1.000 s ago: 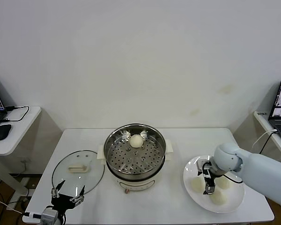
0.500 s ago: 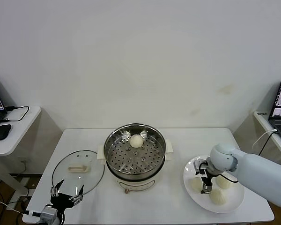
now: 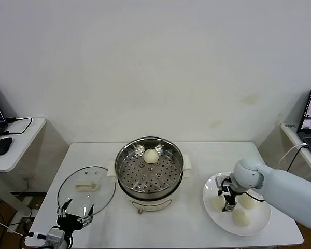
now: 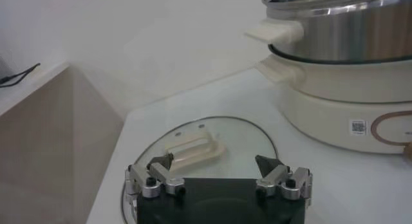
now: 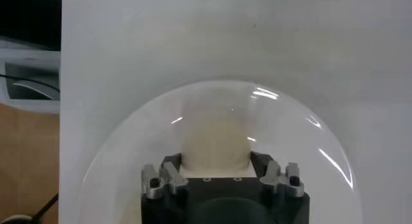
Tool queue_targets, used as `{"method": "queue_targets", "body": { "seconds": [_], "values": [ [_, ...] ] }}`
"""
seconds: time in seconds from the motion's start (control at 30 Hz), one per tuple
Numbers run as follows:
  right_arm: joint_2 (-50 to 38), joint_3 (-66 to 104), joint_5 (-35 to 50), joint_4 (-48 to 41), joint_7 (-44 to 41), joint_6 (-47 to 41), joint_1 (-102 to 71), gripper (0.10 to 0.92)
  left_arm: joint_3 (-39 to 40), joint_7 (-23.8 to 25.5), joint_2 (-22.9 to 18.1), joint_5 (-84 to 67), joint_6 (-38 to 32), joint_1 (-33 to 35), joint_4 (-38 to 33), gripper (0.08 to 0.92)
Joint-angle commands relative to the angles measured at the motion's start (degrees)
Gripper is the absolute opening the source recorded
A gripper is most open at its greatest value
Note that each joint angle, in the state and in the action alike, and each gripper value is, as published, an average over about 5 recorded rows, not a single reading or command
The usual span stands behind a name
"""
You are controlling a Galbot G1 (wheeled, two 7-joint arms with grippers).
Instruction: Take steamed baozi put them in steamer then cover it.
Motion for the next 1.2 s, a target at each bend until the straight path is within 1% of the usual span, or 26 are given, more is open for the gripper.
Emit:
{"method": "queue_targets", "body": {
  "seconds": [0.03, 0.17, 0.27, 0.47, 0.7, 0.9, 1.2],
  "values": [
    [-3.3, 1.36, 2.84, 1.71, -0.77, -0.12, 3.14, 0.614, 0.17, -0.05, -0.01, 0.0, -0.12, 0.43, -0.47, 0.823],
    [-5.12, 1.95, 5.97, 2.86, -2.02, -0.19, 8.23, 0.611, 0.41, -0.14, -0.11, 0.1, -0.23, 0.25, -0.47, 0.823],
    [-5.45, -1.96, 9.75, 3.87, -3.27, -0.3, 17.33, 0.611, 0.42, -0.22, -0.06, 0.48, -0.3, -0.15, -0.58, 0.823],
    [-2.26, -8.16, 17.91, 5.31, -5.23, -1.53, 33.45, 0.611, 0.77, -0.39, -0.51, 2.44, -0.86, -0.64, -1.22, 0.823],
    [8.46, -14.13, 25.36, 3.11, -6.61, -2.75, 46.44, 0.611, 1.22, -0.27, -0.84, 2.62, -0.93, -0.01, -2.07, 0.823],
    [19.15, -14.07, 30.72, -1.58, -6.5, -5.45, 49.01, 0.611, 1.07, -0.32, -0.93, 2.32, -1.23, 1.11, -3.34, 0.823],
    [34.35, -18.02, 34.04, -9.08, -5.61, -7.84, 48.38, 0.611, -0.28, -0.41, -0.76, 0.66, -1.44, 0.95, -4.27, 0.823]
  ]
}}
